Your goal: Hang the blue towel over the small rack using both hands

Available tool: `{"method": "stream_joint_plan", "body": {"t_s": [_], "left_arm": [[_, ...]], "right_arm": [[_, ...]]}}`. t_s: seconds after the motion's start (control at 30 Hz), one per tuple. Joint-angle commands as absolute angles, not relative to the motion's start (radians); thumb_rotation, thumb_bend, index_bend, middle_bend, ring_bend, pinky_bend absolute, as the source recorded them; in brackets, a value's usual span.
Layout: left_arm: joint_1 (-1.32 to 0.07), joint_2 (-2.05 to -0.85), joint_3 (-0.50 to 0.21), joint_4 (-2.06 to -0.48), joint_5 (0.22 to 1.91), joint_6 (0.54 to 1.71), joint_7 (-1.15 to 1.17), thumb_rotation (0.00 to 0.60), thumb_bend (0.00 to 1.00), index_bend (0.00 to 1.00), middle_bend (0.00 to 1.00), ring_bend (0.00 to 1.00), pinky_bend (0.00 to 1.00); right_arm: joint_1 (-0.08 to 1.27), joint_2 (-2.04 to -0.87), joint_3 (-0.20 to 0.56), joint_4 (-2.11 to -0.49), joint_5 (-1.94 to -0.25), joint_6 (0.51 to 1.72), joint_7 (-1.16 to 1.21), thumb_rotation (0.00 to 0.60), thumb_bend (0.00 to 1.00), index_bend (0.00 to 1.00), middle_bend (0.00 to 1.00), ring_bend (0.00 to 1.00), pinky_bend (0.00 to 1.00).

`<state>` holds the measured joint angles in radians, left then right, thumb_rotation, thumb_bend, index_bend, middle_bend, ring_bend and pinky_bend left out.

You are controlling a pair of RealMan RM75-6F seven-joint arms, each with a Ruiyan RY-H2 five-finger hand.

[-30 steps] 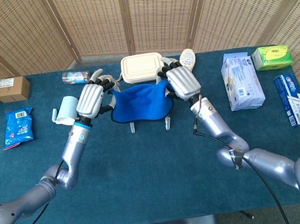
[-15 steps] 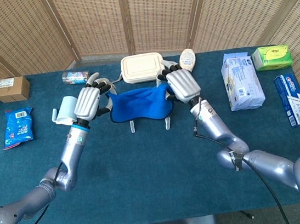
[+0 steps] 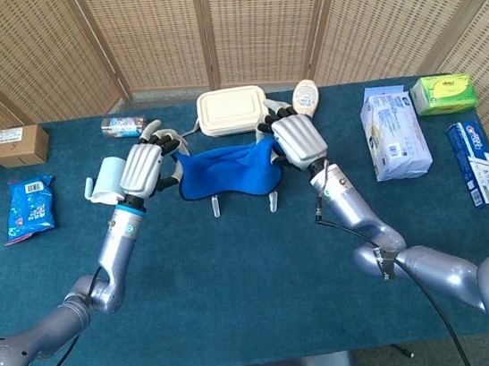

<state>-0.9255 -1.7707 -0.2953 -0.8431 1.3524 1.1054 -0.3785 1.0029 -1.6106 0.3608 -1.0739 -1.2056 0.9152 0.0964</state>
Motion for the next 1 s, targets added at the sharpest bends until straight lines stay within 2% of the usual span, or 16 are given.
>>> {"method": "stream_joint_plan", "body": {"t_s": [0.03, 1.0], "left_arm": [[-0.925, -1.770, -0.295, -0.845, 1.353, 1.105, -0.377, 0.600, 0.59, 0.81, 0.42, 0.28, 0.10], [-0.899, -1.743, -0.291, -0.862, 1.343, 1.101, -0.366, 0.600, 0.59, 0.81, 0.42, 0.28, 0.10]], "right_arm": [[1.002, -1.611, 0.360, -1.073, -1.205, 0.915, 0.095, 0.600, 0.50, 0.80, 0.37, 0.10, 0.17], [0.982, -1.577, 0.311, -1.045, -1.248, 0.902, 0.061, 0.600, 0.50, 0.80, 0.37, 0.09, 0.17]]}}
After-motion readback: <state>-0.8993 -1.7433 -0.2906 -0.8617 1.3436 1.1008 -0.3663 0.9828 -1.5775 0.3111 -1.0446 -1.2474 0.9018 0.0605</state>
